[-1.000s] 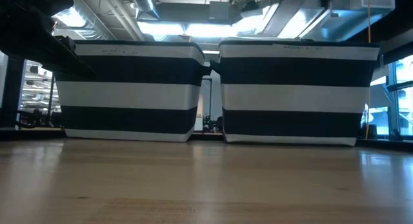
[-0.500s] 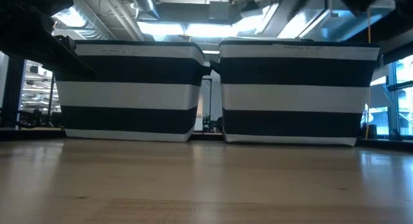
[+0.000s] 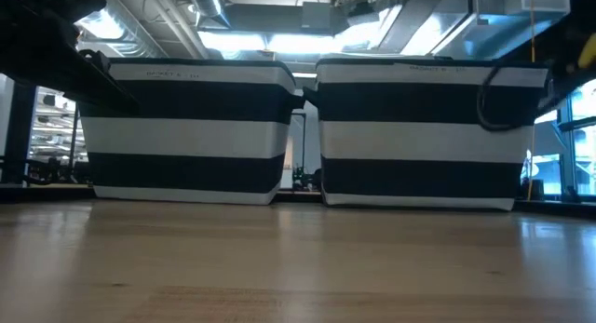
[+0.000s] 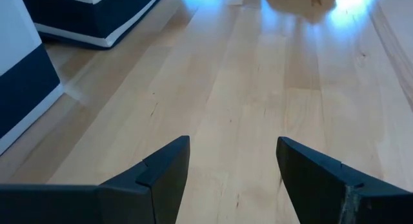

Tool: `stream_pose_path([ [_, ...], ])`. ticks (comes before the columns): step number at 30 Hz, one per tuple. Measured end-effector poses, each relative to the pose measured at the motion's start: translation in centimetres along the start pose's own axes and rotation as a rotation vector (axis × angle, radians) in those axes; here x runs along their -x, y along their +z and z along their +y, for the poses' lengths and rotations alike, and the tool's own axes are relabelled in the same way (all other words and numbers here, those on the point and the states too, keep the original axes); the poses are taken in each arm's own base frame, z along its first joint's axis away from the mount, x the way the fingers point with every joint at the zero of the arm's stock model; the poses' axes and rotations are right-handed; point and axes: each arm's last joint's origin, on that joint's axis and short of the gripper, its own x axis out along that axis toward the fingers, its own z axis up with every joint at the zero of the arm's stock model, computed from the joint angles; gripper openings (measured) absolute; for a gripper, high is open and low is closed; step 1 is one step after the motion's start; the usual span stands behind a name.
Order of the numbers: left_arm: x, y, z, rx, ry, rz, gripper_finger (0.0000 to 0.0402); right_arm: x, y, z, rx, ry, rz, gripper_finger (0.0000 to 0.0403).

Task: Sort clothes
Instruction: Put the black underwear into the left laundry organizer

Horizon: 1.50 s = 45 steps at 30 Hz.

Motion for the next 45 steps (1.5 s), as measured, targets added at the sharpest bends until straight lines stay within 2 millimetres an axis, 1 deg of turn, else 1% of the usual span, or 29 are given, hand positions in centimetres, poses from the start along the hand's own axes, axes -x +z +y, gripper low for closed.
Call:
stream_pose_path([
  [4,0.0,0.0,0.0,0.004,0.002,-0.003,0.0223,-2.6,0.3,-0.2,-0.014,-0.005,0.011,0.0237],
  [7,0.0,0.0,0.0,0.011,0.002,-0.005,0.0223,-4.3,0.5,-1.0,-0.050,-0.047,0.013,0.0237],
  [10,0.0,0.0,0.0,0.011,0.002,-0.005,0.0223,-5.8,0.7,-1.1,-0.053,-0.027,0.012,0.0235],
  [13,0.0,0.0,0.0,0.003,0.003,-0.004,0.0223,-6.9,0.9,-1.4,-0.050,-0.001,0.019,0.0218],
  [16,0.0,0.0,0.0,-0.001,0.006,-0.002,0.0223,-7.3,0.9,-1.4,-0.048,0.012,0.014,0.0179],
  [19,0.0,0.0,0.0,-0.001,0.008,-0.003,0.0223,-7.4,1.0,-1.3,-0.042,0.023,0.001,0.0125],
  [24,0.0,0.0,0.0,-0.002,0.010,-0.003,0.0223,-7.4,1.0,-0.9,0.018,0.053,-0.007,0.0029],
  [25,0.0,0.0,0.0,-0.002,0.011,-0.004,0.0223,-7.3,1.0,-0.9,0.025,0.055,-0.007,0.0018],
  [27,0.0,0.0,0.0,0.000,0.015,-0.009,0.0223,-6.9,1.0,-0.6,0.058,0.057,-0.009,0.0015],
  [31,0.0,0.0,0.1,0.000,0.017,-0.010,0.0223,-5.5,0.9,0.2,0.119,0.084,-0.035,0.0034],
  [33,0.0,0.0,0.1,0.001,0.019,-0.012,0.0223,-4.5,0.9,0.8,0.151,0.118,-0.073,0.0030],
  [36,0.0,0.0,0.1,0.002,0.019,-0.013,0.0223,-3.0,0.9,1.6,0.203,0.171,-0.139,0.0013],
  [39,0.0,0.0,0.1,0.002,0.019,-0.013,0.0223,-1.4,1.1,2.5,0.224,0.236,-0.194,0.0009],
  [41,0.0,0.0,0.1,0.002,0.019,-0.013,0.0223,-0.2,1.4,2.8,0.232,0.258,-0.236,0.0013],
  [45,0.0,0.0,0.1,0.004,0.020,-0.014,0.0223,3.1,2.1,3.7,0.298,0.329,-0.374,0.0020],
])
